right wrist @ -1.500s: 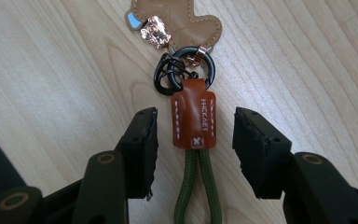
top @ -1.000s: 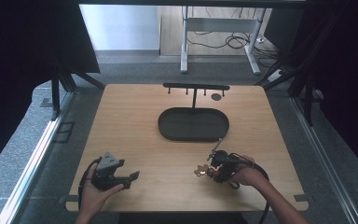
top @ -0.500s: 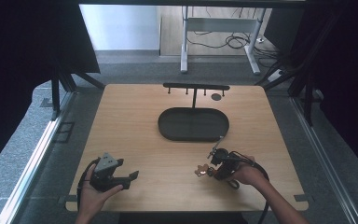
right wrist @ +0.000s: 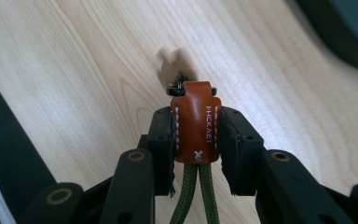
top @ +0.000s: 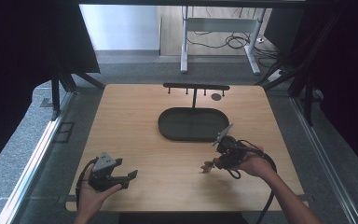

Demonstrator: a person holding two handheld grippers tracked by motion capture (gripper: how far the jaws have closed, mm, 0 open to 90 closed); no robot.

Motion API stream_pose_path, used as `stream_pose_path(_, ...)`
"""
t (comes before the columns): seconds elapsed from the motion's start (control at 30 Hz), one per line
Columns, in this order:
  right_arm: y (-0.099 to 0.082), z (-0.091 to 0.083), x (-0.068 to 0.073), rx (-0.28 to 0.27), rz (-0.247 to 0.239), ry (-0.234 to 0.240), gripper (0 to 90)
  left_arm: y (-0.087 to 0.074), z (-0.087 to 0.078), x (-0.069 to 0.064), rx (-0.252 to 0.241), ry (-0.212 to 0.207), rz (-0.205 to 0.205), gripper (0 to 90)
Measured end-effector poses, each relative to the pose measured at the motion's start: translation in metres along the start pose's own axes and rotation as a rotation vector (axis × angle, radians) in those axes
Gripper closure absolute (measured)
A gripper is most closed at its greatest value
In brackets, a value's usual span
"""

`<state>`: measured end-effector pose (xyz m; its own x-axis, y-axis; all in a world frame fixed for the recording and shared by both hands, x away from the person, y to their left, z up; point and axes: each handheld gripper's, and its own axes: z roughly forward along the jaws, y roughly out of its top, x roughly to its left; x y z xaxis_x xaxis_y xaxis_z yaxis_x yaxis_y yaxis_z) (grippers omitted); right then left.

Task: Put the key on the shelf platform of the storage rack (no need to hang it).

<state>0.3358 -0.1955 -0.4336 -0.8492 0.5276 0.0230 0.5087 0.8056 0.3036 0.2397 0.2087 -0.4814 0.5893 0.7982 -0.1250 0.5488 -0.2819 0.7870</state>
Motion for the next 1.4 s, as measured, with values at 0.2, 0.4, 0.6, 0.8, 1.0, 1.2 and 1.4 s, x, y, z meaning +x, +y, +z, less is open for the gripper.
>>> stream_pose_path(0.2, 0.007, -0.017, -0.003, -0.023, -0.003, -0.017, 67.3, 0.0, -0.002, 0.001, -0.007, -0.002, -0.004, 23.2)
stream_pose_path(0.4, 0.014, -0.032, -0.006, -0.043, -0.009, -0.03, 67.4, 0.0, -0.001, 0.001, -0.007, -0.005, -0.005, 23.2)
stream_pose_path(0.6, 0.021, -0.044, -0.009, -0.056, -0.011, -0.052, 67.3, 0.001, -0.001, 0.0, -0.005, -0.006, -0.005, 23.1)
stream_pose_path(0.8, 0.023, -0.046, -0.012, -0.06, -0.012, -0.059, 67.3, 0.0, -0.002, 0.002, -0.008, -0.005, -0.01, 23.1)
stream_pose_path(1.0, 0.029, -0.048, -0.017, -0.056, -0.015, -0.069, 67.3, 0.0, 0.0, 0.002, -0.004, -0.008, -0.009, 23.2)
stream_pose_path(1.2, 0.041, -0.052, -0.024, -0.058, -0.024, -0.088, 67.3, 0.0, 0.0, 0.001, -0.003, -0.012, -0.007, 23.1)
stream_pose_path(1.4, 0.051, -0.049, -0.032, -0.058, -0.026, -0.095, 67.3, 0.0, 0.0, 0.002, -0.003, -0.012, -0.01, 23.1)
